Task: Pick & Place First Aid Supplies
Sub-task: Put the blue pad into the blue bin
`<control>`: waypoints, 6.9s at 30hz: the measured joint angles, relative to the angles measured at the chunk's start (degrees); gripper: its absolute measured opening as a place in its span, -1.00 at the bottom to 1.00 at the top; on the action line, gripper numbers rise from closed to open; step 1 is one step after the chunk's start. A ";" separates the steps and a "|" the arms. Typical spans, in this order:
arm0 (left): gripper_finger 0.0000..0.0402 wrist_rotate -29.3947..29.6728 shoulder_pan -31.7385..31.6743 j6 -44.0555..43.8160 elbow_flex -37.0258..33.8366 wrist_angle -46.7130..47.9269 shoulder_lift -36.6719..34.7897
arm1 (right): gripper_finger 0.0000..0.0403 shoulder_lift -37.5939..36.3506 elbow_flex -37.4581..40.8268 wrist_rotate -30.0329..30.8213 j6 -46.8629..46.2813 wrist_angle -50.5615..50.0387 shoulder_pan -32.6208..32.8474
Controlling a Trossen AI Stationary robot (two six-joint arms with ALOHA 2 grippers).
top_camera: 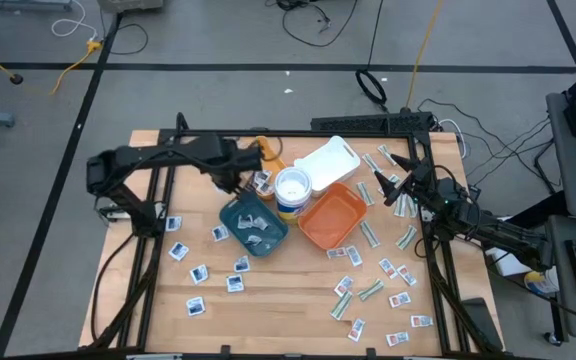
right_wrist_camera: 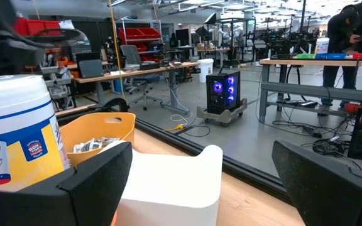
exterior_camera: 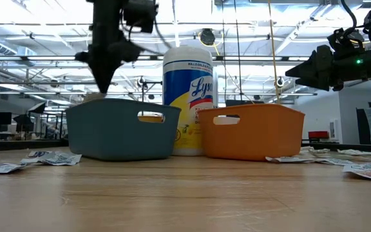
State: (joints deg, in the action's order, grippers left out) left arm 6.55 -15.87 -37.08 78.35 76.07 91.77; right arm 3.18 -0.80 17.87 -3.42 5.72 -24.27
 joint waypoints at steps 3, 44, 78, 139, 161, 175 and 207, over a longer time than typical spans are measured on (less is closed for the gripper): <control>-1.00 -1.25 3.42 -0.10 1.98 0.13 0.98 | 0.87 0.00 -0.01 0.00 -0.01 0.00 0.00; 0.12 -8.12 16.27 -3.89 -10.80 -16.49 -5.13 | 0.87 0.00 -0.02 0.00 -0.01 0.00 -0.01; 0.07 -12.48 16.42 -24.13 -36.46 -2.19 -18.78 | 0.87 0.00 0.00 0.02 -0.02 0.00 -0.02; -0.14 -11.59 15.25 4.10 -37.13 -4.40 -8.55 | 0.87 0.00 0.00 0.00 0.00 0.00 -0.02; -0.14 -3.29 14.17 -16.50 -41.75 -9.99 -8.53 | 0.87 0.00 -0.01 0.00 0.00 0.00 -0.01; -0.14 -2.45 8.35 -15.13 -42.54 -10.07 -8.34 | 0.87 0.00 -0.01 0.00 -0.01 0.00 -0.01; -0.14 -2.08 0.93 -26.80 -38.65 -8.74 -17.39 | 0.87 0.00 -0.02 0.00 0.00 0.00 0.00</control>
State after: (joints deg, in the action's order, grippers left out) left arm 4.47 -14.94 -63.88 39.70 67.33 74.38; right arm 3.18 -0.82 17.87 -3.42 5.72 -24.27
